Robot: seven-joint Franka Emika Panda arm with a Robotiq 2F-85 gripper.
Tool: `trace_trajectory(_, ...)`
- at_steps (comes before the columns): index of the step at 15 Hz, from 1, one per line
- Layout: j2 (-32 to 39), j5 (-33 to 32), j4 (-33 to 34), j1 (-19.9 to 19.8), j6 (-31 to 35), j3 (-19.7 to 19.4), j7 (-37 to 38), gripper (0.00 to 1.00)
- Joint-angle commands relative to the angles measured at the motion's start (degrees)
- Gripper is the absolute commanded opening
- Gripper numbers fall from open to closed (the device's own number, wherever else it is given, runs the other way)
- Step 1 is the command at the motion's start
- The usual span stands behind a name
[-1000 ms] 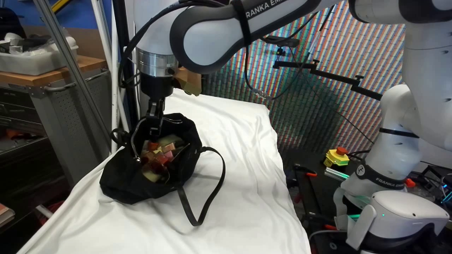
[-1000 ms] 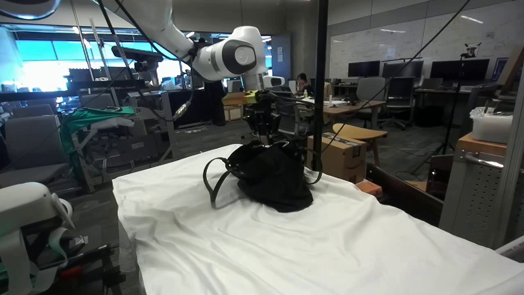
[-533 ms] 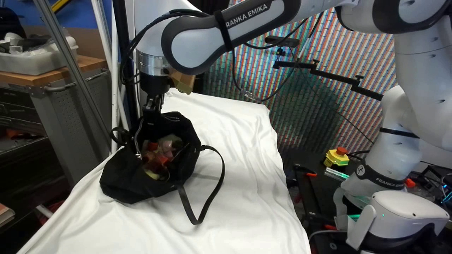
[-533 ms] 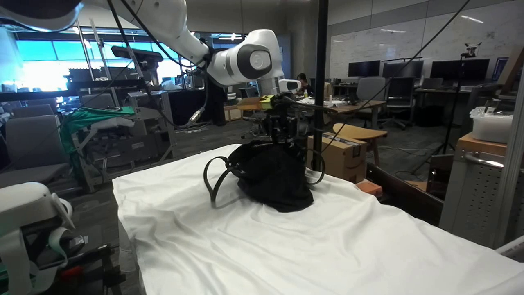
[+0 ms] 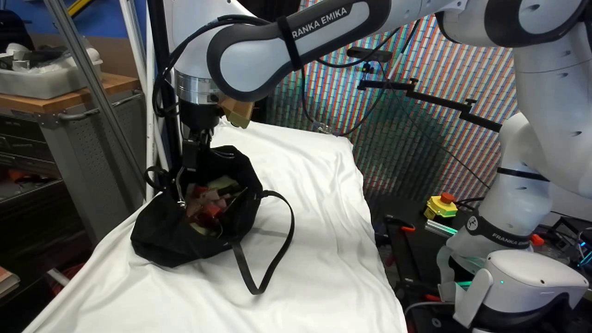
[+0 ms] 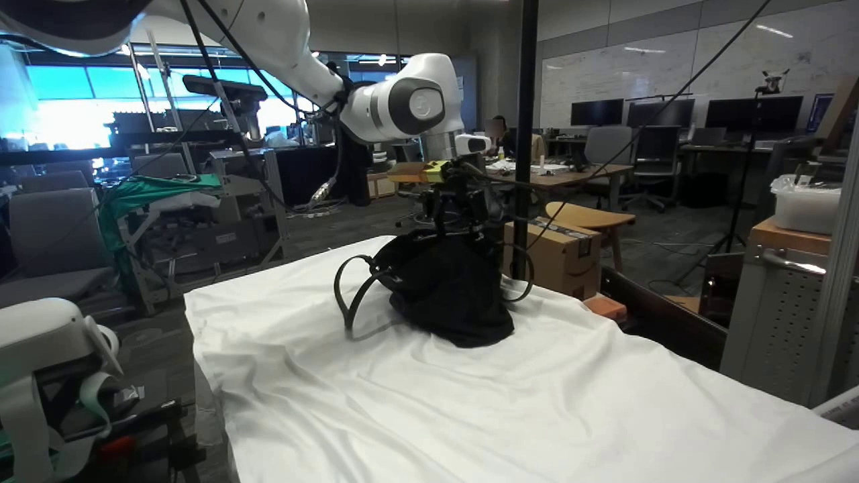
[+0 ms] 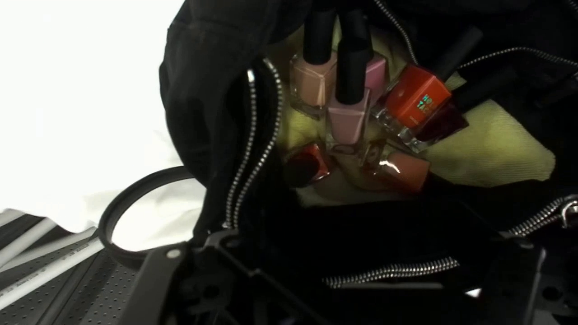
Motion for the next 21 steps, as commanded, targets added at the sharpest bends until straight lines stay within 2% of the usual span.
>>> trace_trajectory(1, -7.21, 2.68, -8.43, 0.04, 0.14, 1.45, -0.54, 1.0)
trace_trajectory(4, -13.81, 3.13, -17.04, 1.33, 1.21, 2.14, 2.02, 1.0)
trace_trajectory(11, -30.43, 3.11, -38.22, 5.84, 1.53, 4.36, 15.45, 1.0)
trace_trajectory(16, -44.14, 3.76, -54.43, 6.44, 4.81, 6.53, 24.88, 1.0)
trace_trajectory(21, -59.34, 5.33, -67.67, 5.25, 8.55, 7.18, 24.95, 1.0)
